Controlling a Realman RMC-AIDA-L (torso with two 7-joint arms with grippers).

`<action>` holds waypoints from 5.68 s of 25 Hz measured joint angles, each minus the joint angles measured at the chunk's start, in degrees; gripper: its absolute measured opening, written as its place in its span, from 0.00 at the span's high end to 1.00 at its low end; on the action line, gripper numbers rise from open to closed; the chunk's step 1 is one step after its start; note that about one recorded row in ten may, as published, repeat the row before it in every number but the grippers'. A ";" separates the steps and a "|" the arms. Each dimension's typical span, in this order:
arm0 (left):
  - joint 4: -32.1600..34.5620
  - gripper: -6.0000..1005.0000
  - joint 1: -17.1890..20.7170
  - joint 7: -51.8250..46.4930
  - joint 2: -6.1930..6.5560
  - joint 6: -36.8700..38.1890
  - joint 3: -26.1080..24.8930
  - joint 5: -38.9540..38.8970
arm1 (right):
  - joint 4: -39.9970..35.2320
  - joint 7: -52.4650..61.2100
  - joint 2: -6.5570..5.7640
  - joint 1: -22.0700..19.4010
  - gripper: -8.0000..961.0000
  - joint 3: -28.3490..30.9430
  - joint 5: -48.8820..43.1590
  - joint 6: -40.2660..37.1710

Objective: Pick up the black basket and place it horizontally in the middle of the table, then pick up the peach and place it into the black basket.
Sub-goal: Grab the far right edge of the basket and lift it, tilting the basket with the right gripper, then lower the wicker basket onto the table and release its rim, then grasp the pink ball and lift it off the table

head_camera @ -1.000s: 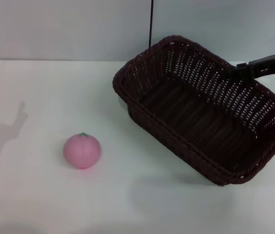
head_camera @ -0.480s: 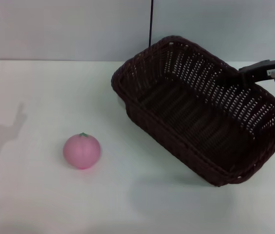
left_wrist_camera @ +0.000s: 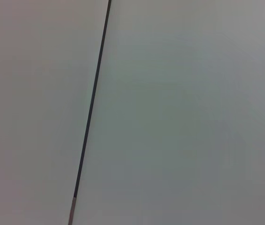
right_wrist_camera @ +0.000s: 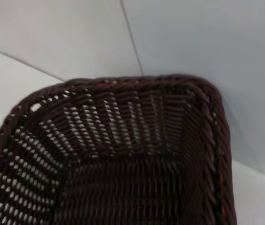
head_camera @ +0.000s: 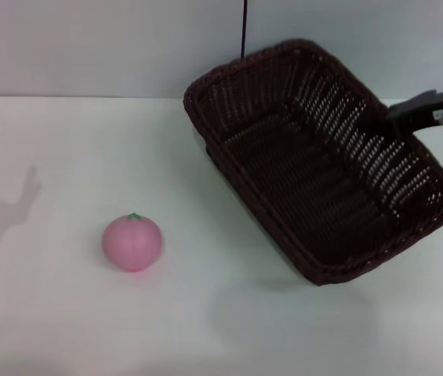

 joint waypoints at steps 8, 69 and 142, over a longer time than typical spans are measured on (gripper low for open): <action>0.20 0.15 0.63 0.16 0.11 0.63 -0.09 -0.23 | -9.57 -3.95 0.26 -1.05 0.81 -2.04 0.25 -6.88; -1.26 0.15 3.35 0.30 -0.25 2.34 1.28 -0.10 | 9.84 -47.78 2.00 9.25 0.74 -8.10 5.70 -0.20; 24.47 0.74 -11.32 -16.56 0.73 5.88 30.37 8.65 | 24.74 -57.67 1.91 -33.64 0.42 2.34 77.79 -29.51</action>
